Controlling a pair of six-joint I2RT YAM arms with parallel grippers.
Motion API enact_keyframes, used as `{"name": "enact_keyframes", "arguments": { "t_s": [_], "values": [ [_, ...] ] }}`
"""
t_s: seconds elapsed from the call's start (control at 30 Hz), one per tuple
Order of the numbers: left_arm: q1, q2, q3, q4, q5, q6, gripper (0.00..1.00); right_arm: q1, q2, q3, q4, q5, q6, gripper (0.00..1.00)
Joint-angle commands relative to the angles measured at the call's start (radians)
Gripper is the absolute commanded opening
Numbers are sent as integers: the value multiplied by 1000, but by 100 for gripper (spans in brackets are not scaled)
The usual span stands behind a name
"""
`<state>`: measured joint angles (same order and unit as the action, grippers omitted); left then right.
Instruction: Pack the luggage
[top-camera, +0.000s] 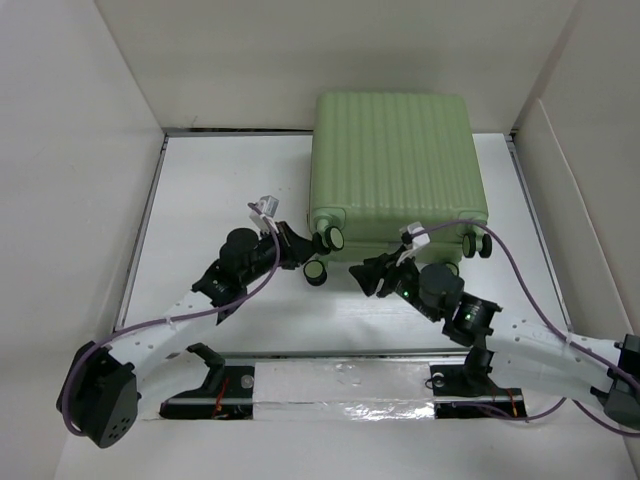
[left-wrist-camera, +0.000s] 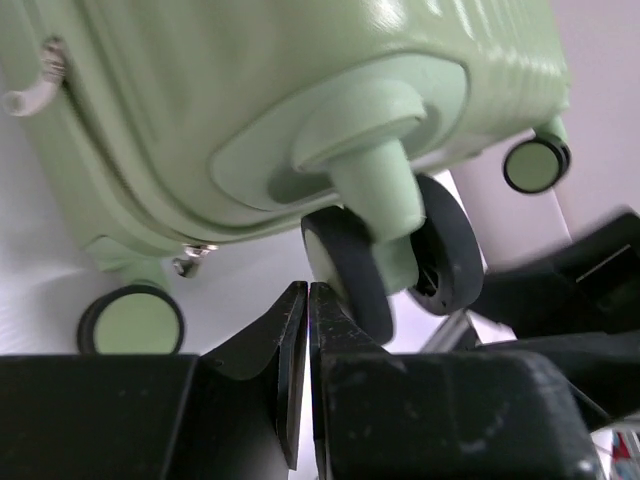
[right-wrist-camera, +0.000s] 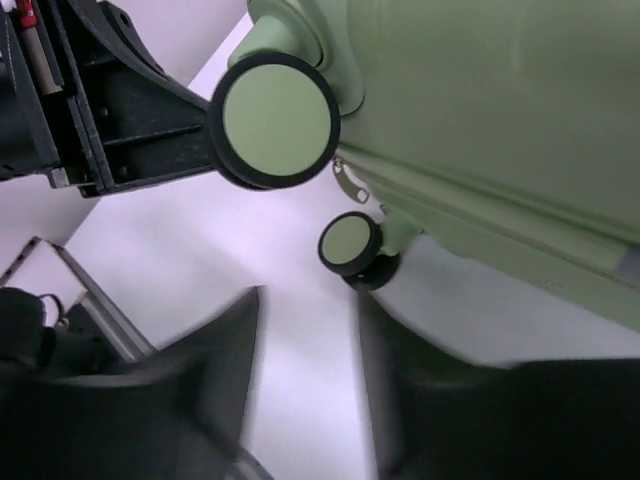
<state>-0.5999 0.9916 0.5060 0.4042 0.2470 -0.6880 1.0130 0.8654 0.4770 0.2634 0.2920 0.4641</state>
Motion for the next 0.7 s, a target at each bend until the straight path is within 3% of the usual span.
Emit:
{"name": "enact_keyframes", "arguments": {
  "t_s": [0.0,0.03,0.17,0.37,0.67],
  "values": [
    [-26,8,23,137,90,-19,2,-25,-25,63,-12,-14,-22,66],
    [-26,24,19,171,124,-27,2,-25,-13,87,-10,-37,-27,80],
    [-26,47,-4,240,170,-62,2,-25,46,153,-3,-86,-36,99],
    [-26,50,-24,281,173,-74,2,-25,113,152,152,-86,-30,100],
    [-26,58,-24,291,181,-70,2,-25,336,282,178,-10,-79,100]
  ]
}}
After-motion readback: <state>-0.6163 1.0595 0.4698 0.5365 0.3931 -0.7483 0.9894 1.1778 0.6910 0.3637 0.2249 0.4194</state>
